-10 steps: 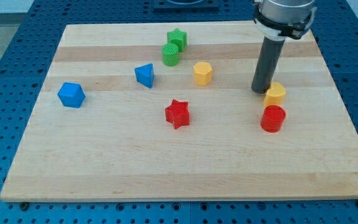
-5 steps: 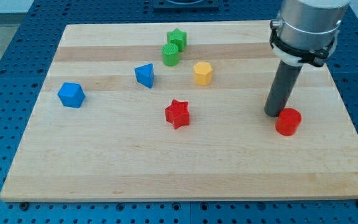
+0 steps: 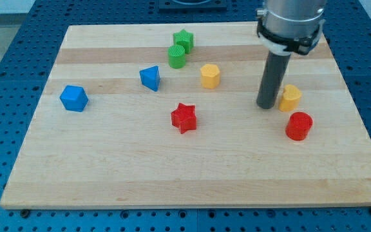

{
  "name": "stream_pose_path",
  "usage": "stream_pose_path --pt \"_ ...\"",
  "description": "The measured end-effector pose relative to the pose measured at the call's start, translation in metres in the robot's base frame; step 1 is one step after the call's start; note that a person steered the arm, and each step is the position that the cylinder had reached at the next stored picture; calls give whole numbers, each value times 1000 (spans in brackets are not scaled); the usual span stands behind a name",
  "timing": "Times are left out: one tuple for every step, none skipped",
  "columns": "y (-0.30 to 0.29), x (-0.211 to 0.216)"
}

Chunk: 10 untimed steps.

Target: Move the yellow heart and red circle towards the right side of the boards

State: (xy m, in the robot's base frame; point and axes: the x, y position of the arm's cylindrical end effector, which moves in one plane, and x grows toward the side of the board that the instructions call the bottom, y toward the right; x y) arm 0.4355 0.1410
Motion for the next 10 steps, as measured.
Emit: stream_pose_path --pt "13 0" --pt "28 0" --pt "29 0" --pt "40 -2" --pt "40 -2" --pt "33 -32" --pt "33 -26" --pt "33 -17" --pt "33 11" --pt "33 40"
